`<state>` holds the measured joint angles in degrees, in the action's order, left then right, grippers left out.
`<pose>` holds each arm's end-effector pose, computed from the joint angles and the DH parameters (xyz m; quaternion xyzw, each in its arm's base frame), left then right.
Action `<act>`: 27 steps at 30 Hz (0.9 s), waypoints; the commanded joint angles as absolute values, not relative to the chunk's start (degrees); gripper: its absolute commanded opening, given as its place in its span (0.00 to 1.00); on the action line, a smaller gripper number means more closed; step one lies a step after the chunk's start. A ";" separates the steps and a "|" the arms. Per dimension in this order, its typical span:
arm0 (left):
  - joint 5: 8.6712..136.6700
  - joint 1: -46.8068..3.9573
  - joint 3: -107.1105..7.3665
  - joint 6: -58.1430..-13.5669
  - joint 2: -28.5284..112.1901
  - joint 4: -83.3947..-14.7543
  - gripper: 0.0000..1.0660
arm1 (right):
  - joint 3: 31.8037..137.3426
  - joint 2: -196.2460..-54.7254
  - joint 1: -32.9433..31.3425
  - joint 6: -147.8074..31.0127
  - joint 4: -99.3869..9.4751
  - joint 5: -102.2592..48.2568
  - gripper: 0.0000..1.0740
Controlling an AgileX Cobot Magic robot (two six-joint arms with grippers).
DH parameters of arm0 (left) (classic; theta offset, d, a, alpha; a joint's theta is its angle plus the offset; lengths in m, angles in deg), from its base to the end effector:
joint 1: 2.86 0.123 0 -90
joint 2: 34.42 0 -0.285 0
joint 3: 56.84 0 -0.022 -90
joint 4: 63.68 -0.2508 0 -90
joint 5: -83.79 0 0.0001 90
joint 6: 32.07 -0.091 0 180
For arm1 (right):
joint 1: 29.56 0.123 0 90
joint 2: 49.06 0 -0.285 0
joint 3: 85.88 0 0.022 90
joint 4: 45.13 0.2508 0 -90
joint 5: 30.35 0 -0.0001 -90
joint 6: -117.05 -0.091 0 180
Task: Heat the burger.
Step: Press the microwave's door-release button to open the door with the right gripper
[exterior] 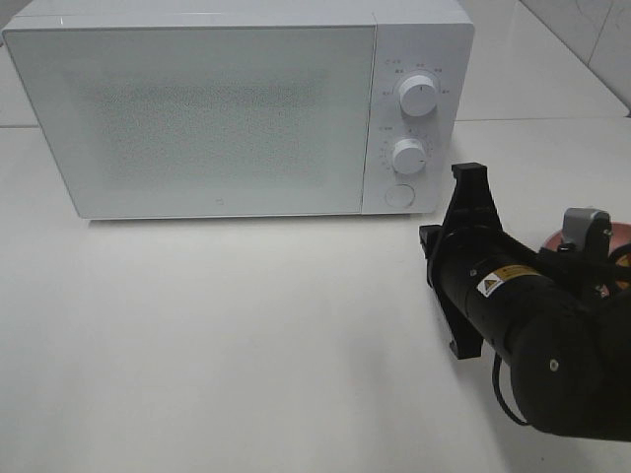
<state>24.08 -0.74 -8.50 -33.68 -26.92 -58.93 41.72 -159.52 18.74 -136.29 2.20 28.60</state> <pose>-0.0052 -0.0067 0.2801 -0.0024 0.8452 -0.0241 0.5339 0.2150 0.1552 0.1275 0.5224 0.6229 0.4230 0.4003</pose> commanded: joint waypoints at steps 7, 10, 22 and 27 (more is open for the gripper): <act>24.31 -0.63 -8.45 -33.68 -28.13 -58.87 0.94 | 47.04 -164.33 11.80 -138.47 -8.06 23.79 0.00; 24.31 -0.63 -8.45 -33.68 -28.13 -58.87 0.94 | 48.94 -166.05 10.31 -139.67 -9.15 22.87 0.00; 24.31 -0.63 -8.45 -33.68 -28.13 -58.87 0.94 | 54.03 -169.66 6.30 -140.53 -12.18 22.42 0.00; 24.31 -0.63 -8.45 -33.68 -28.13 -58.87 0.94 | 56.67 -171.90 6.30 -140.70 -12.13 22.24 0.00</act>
